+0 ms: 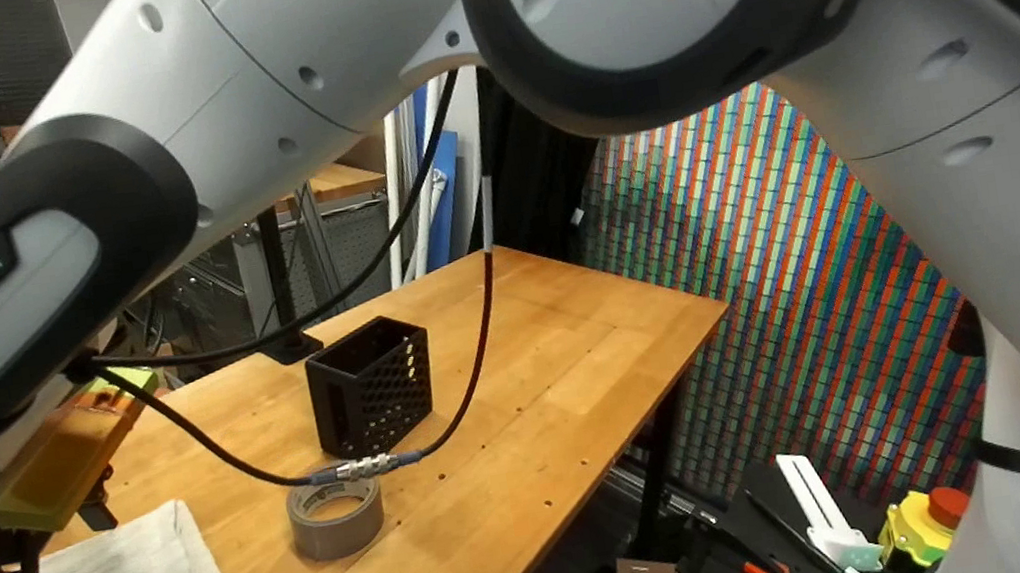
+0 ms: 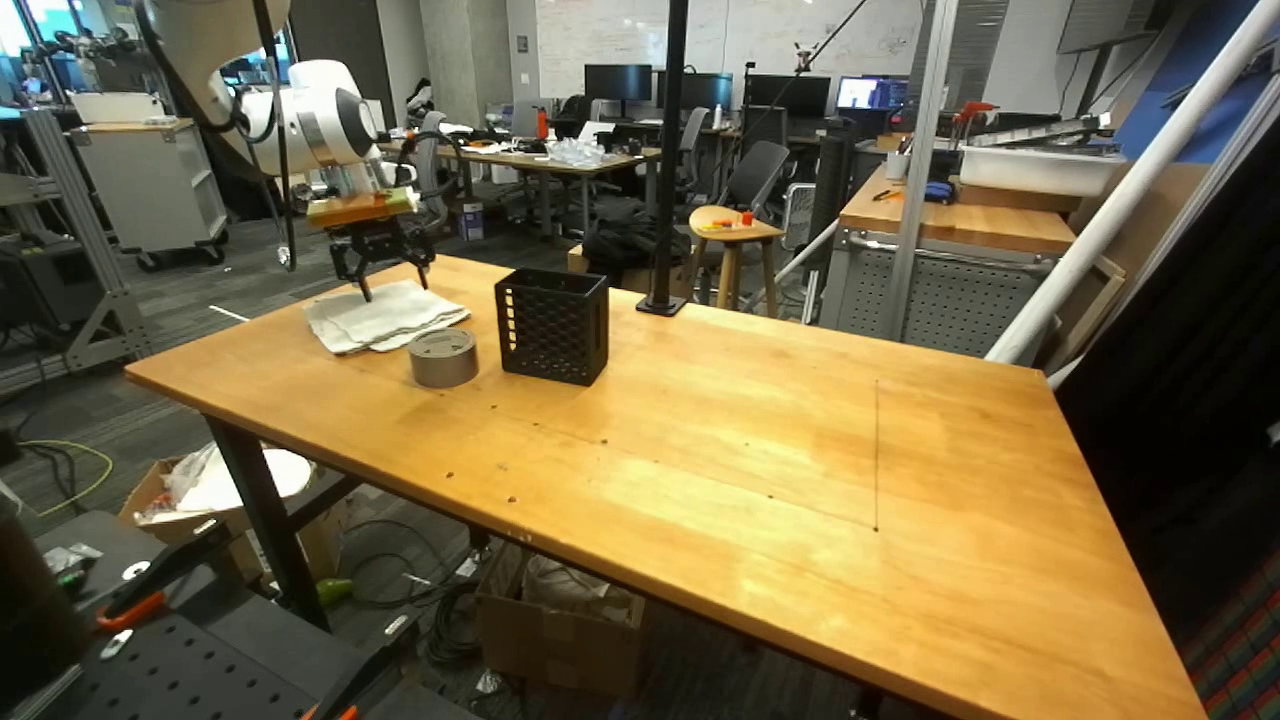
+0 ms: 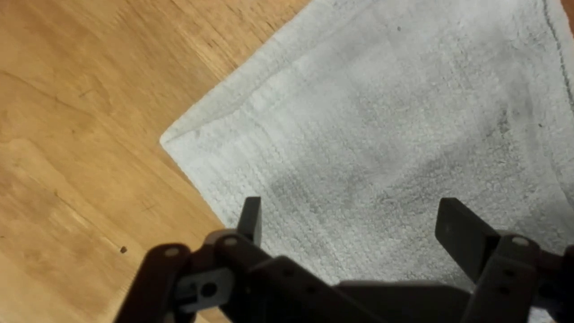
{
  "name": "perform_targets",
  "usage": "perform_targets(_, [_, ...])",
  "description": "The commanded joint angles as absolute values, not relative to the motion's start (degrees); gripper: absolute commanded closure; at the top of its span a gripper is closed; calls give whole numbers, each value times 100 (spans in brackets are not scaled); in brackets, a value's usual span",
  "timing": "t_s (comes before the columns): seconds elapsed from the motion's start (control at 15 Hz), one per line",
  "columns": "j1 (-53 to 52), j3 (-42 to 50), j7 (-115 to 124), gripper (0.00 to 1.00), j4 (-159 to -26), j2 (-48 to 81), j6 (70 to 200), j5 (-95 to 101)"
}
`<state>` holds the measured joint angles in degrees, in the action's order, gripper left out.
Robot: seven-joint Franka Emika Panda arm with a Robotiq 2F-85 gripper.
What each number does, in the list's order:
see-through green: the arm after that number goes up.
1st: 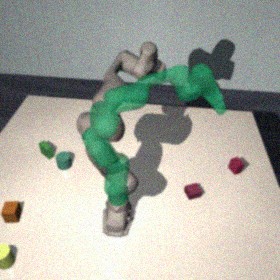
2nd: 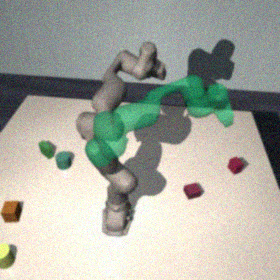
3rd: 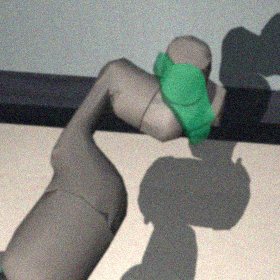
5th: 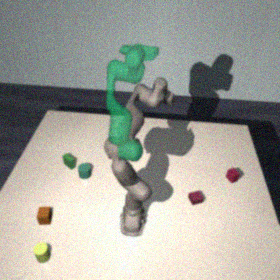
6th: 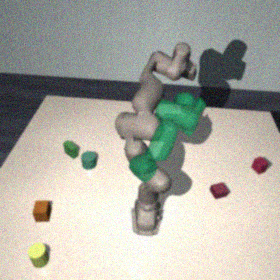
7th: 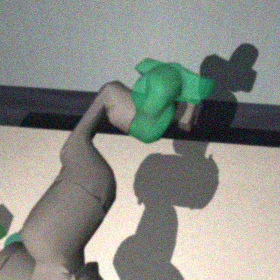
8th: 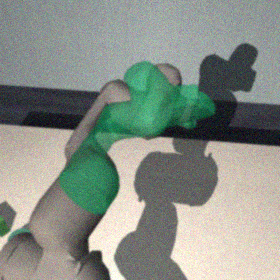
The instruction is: Put the hand towel into the box
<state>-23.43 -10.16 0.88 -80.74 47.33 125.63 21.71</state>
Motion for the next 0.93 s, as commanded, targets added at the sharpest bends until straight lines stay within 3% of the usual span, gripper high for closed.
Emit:
perform_targets(0.0, [-2441, -889, -59, 0, -7590, 5181, 12690, 2038])
perform_targets(0.4, [-2453, -947, -94, 2, -7306, 5629, 12687, 1843])
perform_targets(0.47, [-2437, -964, -82, 26, -7344, 5599, 12708, 1808])
perform_targets(0.6, [-2446, -968, -26, 31, -7495, 5436, 12630, 1739])
perform_targets(0.87, [-2467, -1057, -7, 62, -7744, 5094, 12408, 1526])
